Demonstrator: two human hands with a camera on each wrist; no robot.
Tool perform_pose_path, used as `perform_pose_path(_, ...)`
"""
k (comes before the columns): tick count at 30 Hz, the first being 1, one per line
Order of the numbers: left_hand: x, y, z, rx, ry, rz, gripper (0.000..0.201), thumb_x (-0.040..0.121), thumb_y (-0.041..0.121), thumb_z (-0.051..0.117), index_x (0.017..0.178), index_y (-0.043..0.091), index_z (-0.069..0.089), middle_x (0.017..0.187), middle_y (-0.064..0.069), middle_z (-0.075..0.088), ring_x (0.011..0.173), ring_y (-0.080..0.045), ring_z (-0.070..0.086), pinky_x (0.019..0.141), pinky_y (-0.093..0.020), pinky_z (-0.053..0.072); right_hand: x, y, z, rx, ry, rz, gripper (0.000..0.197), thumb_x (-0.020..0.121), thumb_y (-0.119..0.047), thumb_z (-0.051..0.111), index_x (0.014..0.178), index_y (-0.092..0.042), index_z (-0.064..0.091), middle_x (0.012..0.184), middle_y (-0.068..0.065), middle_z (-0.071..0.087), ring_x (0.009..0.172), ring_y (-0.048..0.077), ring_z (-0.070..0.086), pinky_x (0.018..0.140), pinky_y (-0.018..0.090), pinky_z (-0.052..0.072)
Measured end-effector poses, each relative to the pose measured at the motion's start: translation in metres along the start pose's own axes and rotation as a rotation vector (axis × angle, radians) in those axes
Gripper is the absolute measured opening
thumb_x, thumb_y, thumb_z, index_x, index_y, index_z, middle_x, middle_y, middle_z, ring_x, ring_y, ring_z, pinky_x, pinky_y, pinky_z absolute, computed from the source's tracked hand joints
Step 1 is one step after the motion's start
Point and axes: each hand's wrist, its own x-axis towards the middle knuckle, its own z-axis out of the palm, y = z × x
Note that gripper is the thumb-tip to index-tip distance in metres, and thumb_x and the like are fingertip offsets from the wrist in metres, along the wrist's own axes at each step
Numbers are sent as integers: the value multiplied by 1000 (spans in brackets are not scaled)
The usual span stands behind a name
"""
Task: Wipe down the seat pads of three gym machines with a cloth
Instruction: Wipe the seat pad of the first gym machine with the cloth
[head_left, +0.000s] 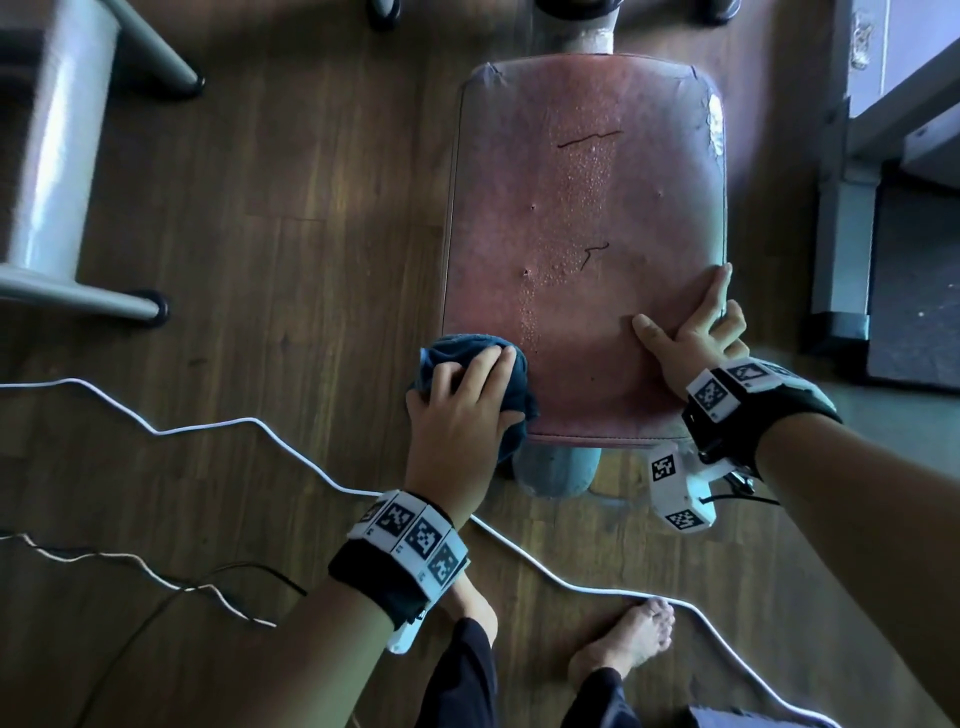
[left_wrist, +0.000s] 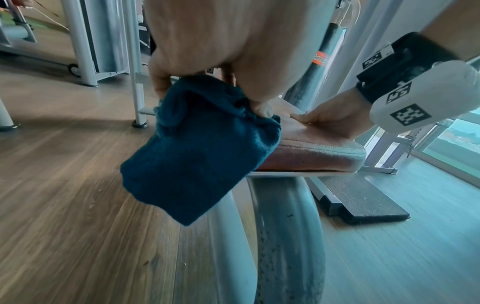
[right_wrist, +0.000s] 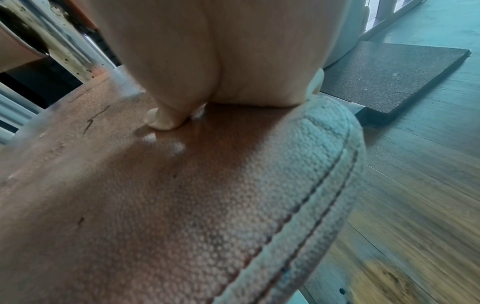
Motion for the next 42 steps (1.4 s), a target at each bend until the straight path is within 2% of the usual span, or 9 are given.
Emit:
perform_pose_path(6, -14, 8, 2, -20, -6, -30, 61, 87, 46, 47, 144, 26, 41, 141, 11, 46, 107, -20, 49, 83, -44, 45, 0, -4, -2, 27, -25, 27, 100, 79, -70, 54, 144, -49, -18, 158, 4, -2, 140, 38, 15, 115, 54, 11)
perform_pose_path(13, -1, 8, 0, 51, -22, 0, 61, 90, 47, 48, 146, 26, 37, 145, 13, 42, 107, -19, 49, 78, -43, 45, 0, -3, -3, -9, -10, 5, 100, 81, -69, 52, 146, -43, -19, 158, 5, 0, 139, 40, 18, 115, 55, 14)
perform_pose_path(18, -24, 16, 5, 5, -73, 20, 67, 89, 41, 52, 150, 24, 30, 150, 12, 36, 118, -20, 43, 91, -48, 40, -1, -3, -3, 11, -21, 15, 101, 80, -69, 53, 145, -45, -20, 158, 3, -1, 139, 39, 16, 114, 56, 15)
perform_pose_path(21, -14, 18, 3, 35, -74, 40, 70, 90, 43, 52, 152, 21, 26, 155, 10, 30, 135, -20, 35, 107, -53, 28, -1, -4, -3, 29, -20, 15, 101, 80, -68, 55, 145, -46, -19, 158, 3, -1, 139, 39, 16, 114, 56, 14)
perform_pose_path(23, -3, 18, 3, 35, -96, 56, 71, 92, 44, 50, 153, 18, 23, 157, 8, 27, 143, -21, 28, 114, -51, 22, -1, -5, -3, 38, -23, 24, 102, 80, -68, 56, 145, -46, -19, 158, 4, -2, 140, 39, 14, 115, 56, 12)
perform_pose_path(31, -25, 28, 12, -72, -92, -68, 79, 84, 35, 64, 151, 14, 29, 155, 1, 33, 143, -24, 30, 115, -45, 30, -1, -5, -4, 33, -38, 32, 102, 80, -68, 55, 145, -45, -19, 158, 4, -2, 140, 39, 14, 114, 56, 11)
perform_pose_path(33, -21, 26, 10, -77, -112, -67, 76, 87, 35, 60, 151, 14, 27, 156, 2, 31, 145, -25, 27, 116, -45, 28, -2, -6, -5, 31, -41, 31, 102, 80, -67, 55, 146, -45, -19, 158, 4, -2, 140, 39, 14, 114, 56, 11)
perform_pose_path(37, -5, 21, 6, -84, -177, 9, 70, 93, 39, 46, 153, 14, 20, 159, 3, 24, 148, -26, 17, 118, -44, 25, -2, -6, -3, 48, -20, 20, 102, 81, -64, 57, 148, -42, -16, 158, 6, -1, 139, 39, 15, 114, 53, 12)
perform_pose_path(42, 4, 18, 10, -35, -230, 172, 70, 95, 38, 42, 154, 10, 16, 161, 0, 16, 148, -30, 11, 119, -45, 21, 0, -4, -1, 55, -10, 21, 103, 80, -64, 58, 148, -42, -15, 158, 7, 0, 139, 41, 16, 114, 53, 12)
